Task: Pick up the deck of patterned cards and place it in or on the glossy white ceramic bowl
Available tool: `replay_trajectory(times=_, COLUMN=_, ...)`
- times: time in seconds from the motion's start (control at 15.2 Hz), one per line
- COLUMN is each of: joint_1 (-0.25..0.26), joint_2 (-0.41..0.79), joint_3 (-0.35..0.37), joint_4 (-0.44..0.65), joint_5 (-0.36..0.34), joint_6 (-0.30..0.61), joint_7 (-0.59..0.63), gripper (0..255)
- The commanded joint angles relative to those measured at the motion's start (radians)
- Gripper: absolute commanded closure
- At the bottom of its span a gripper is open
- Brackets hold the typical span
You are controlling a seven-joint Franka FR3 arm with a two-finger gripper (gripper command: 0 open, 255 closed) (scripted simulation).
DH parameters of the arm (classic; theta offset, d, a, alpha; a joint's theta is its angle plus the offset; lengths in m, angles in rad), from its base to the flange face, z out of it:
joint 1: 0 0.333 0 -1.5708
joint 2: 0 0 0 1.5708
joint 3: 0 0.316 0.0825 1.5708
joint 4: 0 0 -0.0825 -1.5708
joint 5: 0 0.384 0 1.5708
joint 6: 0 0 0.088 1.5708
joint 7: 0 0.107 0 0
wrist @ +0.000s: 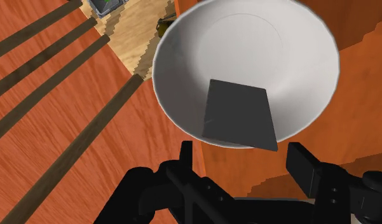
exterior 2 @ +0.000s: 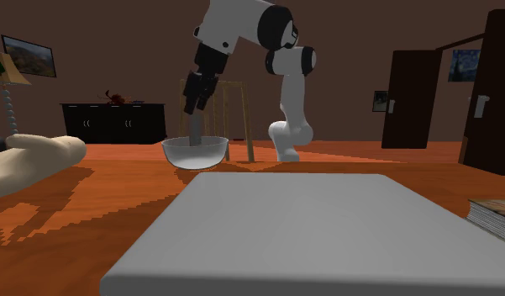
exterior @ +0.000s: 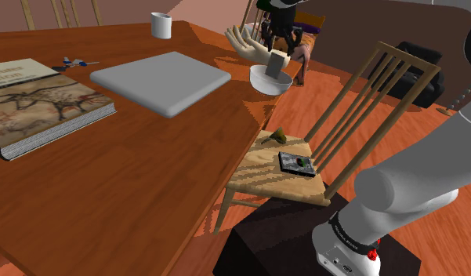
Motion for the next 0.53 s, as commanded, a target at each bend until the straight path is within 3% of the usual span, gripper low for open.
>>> replay_trajectory(times=0.0, joint_1=0.0, joint_2=0.0, joint_3=0.0, joint_4=0.0, joint_5=0.0, joint_6=0.0, joint_7=0.0, gripper=0)
replay_trajectory(times=0.26, joint_1=0.0, joint_2=0.0, joint_3=0.0, joint_4=0.0, joint_5=0.0, joint_6=0.0, joint_7=0.0, gripper=0)
replay_trajectory(times=0.46, joint_1=0.018, joint_2=0.018, joint_3=0.024, joint_4=0.111, joint_5=-0.005, joint_6=-0.104, joint_7=-0.001, gripper=0)
